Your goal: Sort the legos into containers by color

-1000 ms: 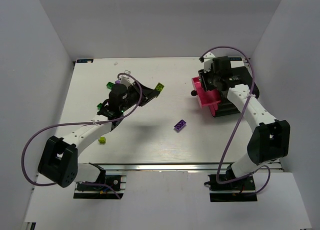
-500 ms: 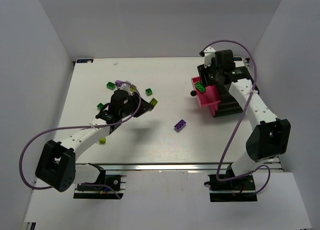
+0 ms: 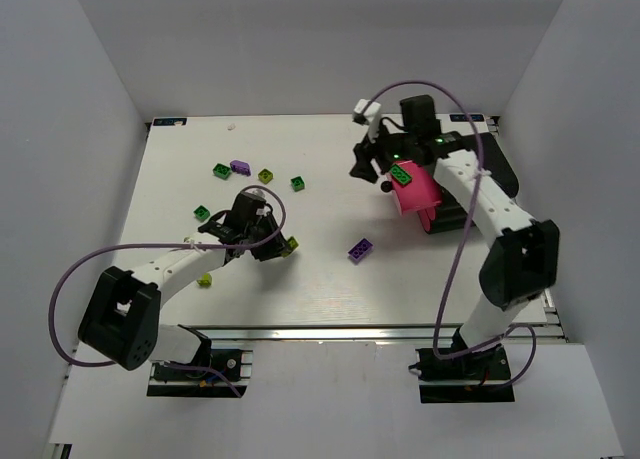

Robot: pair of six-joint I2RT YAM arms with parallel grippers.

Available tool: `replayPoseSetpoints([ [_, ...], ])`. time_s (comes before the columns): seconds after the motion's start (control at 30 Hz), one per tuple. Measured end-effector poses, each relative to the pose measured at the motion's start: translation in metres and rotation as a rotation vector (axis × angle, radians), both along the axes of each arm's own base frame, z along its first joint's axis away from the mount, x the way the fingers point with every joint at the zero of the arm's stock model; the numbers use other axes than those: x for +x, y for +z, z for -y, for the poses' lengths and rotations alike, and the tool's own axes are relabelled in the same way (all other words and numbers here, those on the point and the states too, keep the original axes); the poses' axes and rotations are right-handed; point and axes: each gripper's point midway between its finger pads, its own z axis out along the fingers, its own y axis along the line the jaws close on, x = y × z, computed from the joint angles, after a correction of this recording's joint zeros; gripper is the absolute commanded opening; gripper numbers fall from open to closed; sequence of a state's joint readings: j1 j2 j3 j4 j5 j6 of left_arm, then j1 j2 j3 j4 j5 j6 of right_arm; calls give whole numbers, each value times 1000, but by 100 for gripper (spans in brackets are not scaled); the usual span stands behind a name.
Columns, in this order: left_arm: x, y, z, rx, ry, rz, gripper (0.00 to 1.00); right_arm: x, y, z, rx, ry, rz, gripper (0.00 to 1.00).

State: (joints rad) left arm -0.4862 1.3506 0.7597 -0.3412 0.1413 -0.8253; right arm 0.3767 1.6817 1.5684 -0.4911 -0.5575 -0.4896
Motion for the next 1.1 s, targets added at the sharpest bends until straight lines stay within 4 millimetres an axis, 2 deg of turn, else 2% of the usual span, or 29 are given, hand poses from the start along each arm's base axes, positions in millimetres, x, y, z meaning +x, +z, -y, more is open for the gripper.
replayPoseSetpoints([
  [0.03, -3, -5, -4, 25, 2, -15, 18, 3, -4, -16, 7, 25, -9, 71],
  [0.13, -7, -16, -14, 81, 13, -36, 23, 18, -28, -58, 8, 48, -67, 79],
  [0.23, -9, -27, -20, 119, 21, -59, 33, 32, -62, -92, 2, 15, -181, 83],
  [0.27, -10, -31, -22, 129, 23, -72, 39, 40, -74, -102, 0, -13, -214, 83],
  [0.33, -8, -32, -21, 130, 20, -68, 44, 47, -98, -112, -13, -65, -269, 84],
  [0.47, -14, -43, -27, 172, 20, -104, 60, 47, -140, -117, -74, -189, -355, 86],
  [0.53, -18, -49, -31, 194, 19, -131, 65, 49, -151, -121, -94, -230, -363, 86],
  [0.6, -23, -51, -35, 210, 21, -152, 75, 51, -156, -129, -95, -255, -363, 86],
  [0.73, -28, -50, -43, 245, 37, -167, 76, 55, -159, -144, -82, -278, -352, 86],
  [0.87, -29, -32, -51, 257, 73, -135, 77, 67, -162, -160, -66, -295, -304, 86],
  [0.93, -26, -12, -54, 240, 103, -84, 77, 74, -168, -165, -70, -313, -280, 84],
  [0.97, -24, -2, -55, 231, 119, -58, 82, 78, -172, -166, -76, -325, -269, 84],
  [1.0, -21, 11, -55, 216, 136, -23, 82, 81, -177, -167, -84, -338, -259, 83],
  [1.1, -14, 45, -58, 174, 188, 66, 82, 89, -193, -163, -118, -389, -234, 80],
])
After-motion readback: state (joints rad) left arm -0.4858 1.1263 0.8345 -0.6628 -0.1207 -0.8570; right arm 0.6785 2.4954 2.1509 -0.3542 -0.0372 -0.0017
